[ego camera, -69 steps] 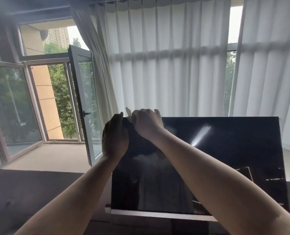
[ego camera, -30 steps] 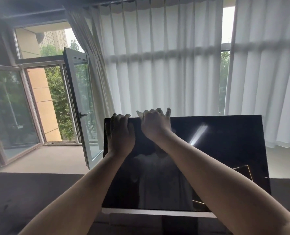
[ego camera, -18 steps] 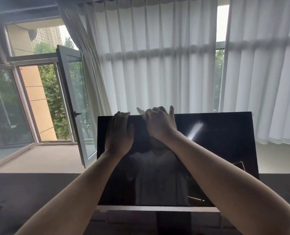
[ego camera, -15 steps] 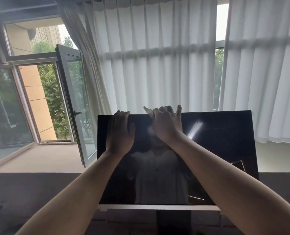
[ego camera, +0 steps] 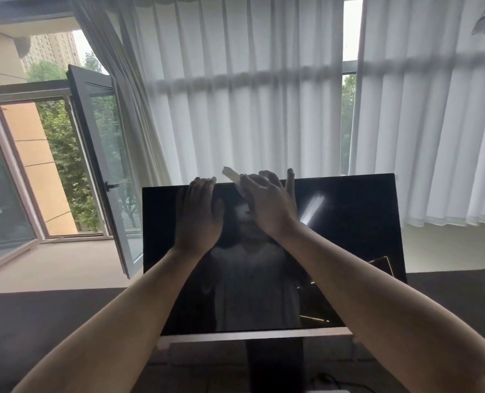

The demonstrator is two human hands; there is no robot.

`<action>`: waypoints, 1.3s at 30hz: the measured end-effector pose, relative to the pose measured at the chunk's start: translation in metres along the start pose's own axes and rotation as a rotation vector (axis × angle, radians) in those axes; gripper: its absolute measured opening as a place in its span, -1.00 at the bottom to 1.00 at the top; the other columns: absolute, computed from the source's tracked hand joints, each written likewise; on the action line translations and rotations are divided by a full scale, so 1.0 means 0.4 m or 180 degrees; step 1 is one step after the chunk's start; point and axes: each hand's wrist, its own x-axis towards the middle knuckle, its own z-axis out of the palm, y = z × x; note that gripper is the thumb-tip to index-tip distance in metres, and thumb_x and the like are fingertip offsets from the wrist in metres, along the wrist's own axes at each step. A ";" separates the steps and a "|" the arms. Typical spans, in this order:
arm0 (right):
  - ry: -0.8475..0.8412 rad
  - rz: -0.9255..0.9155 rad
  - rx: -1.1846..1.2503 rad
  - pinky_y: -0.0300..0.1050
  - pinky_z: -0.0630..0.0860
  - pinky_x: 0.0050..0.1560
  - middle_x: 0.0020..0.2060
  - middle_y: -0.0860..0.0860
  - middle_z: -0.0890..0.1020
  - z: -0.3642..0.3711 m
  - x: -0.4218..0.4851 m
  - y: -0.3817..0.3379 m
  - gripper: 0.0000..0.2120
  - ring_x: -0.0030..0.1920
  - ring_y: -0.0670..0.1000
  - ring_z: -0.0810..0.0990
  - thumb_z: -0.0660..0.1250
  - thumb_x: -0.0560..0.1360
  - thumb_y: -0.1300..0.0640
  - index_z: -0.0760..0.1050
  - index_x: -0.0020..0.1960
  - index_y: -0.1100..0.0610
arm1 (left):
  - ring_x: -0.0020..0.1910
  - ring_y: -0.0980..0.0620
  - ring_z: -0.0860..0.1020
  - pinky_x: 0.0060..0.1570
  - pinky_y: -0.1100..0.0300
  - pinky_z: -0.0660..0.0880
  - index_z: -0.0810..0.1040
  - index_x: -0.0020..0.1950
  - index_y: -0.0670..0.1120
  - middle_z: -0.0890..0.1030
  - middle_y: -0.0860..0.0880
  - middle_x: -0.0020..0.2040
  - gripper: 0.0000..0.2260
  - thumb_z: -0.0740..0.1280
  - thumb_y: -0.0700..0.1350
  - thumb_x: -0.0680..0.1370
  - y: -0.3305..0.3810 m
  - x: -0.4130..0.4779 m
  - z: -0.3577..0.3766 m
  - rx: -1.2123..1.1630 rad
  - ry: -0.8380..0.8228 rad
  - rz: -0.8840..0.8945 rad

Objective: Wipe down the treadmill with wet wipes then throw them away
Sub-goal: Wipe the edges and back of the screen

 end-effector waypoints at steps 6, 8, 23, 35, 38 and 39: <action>0.0453 0.0472 -0.0356 0.48 0.07 0.45 0.29 -0.16 0.59 0.024 -0.027 0.060 -0.73 0.45 0.07 0.39 0.26 0.63 0.04 0.52 0.32 -0.06 | 0.52 -0.15 0.29 0.54 -0.17 0.09 0.43 0.45 -0.15 0.48 -0.13 0.41 -0.59 0.27 -0.09 0.61 0.036 0.003 0.018 -0.0158 0.0059 -0.0312; 0.0357 0.0392 -0.0247 0.47 0.02 0.47 0.33 -0.17 0.57 0.021 -0.020 0.036 -0.70 0.49 0.05 0.36 0.27 0.64 0.02 0.52 0.36 -0.07 | 0.56 -0.19 0.22 0.53 -0.23 0.05 0.41 0.47 -0.12 0.44 -0.13 0.44 -0.59 0.25 -0.08 0.62 0.056 -0.001 0.028 -0.0035 -0.0010 -0.0278; 0.0382 0.0462 -0.0181 0.43 0.00 0.48 0.09 -0.13 0.67 0.013 -0.017 0.044 -0.88 0.41 0.05 0.44 0.20 0.63 0.07 0.51 0.06 -0.05 | 0.54 -0.15 0.25 0.52 -0.14 0.04 0.41 0.50 -0.08 0.45 -0.06 0.45 -0.59 0.23 -0.10 0.65 0.037 -0.009 0.030 -0.0033 0.0019 -0.0137; -0.0232 0.0094 0.0217 0.44 -0.26 0.48 0.25 -0.10 0.58 0.012 0.021 -0.043 -0.74 0.53 0.06 0.26 0.13 0.65 0.04 0.45 0.31 -0.05 | 0.43 -0.18 0.39 0.39 -0.25 0.26 0.48 0.32 -0.09 0.53 -0.04 0.31 -0.71 0.23 -0.04 0.63 0.029 0.001 0.028 -0.0018 0.0003 -0.0101; -0.0134 0.0373 -0.0207 0.49 -0.13 0.48 0.22 -0.03 0.58 -0.003 0.008 0.011 -0.76 0.45 0.07 0.35 0.12 0.63 0.06 0.47 0.24 -0.01 | 0.51 -0.16 0.30 0.48 -0.22 0.17 0.44 0.45 -0.07 0.49 -0.05 0.41 -0.61 0.28 -0.07 0.62 0.027 -0.005 0.029 -0.0029 -0.0011 -0.0109; -0.0061 0.0538 -0.0265 0.48 -0.09 0.48 0.23 0.00 0.58 -0.007 0.001 0.030 -0.74 0.43 0.08 0.37 0.10 0.65 0.06 0.47 0.25 0.02 | 0.52 -0.16 0.29 0.50 -0.21 0.15 0.44 0.46 -0.07 0.48 -0.05 0.42 -0.60 0.29 -0.07 0.61 0.030 -0.005 0.027 -0.0046 -0.0010 -0.0131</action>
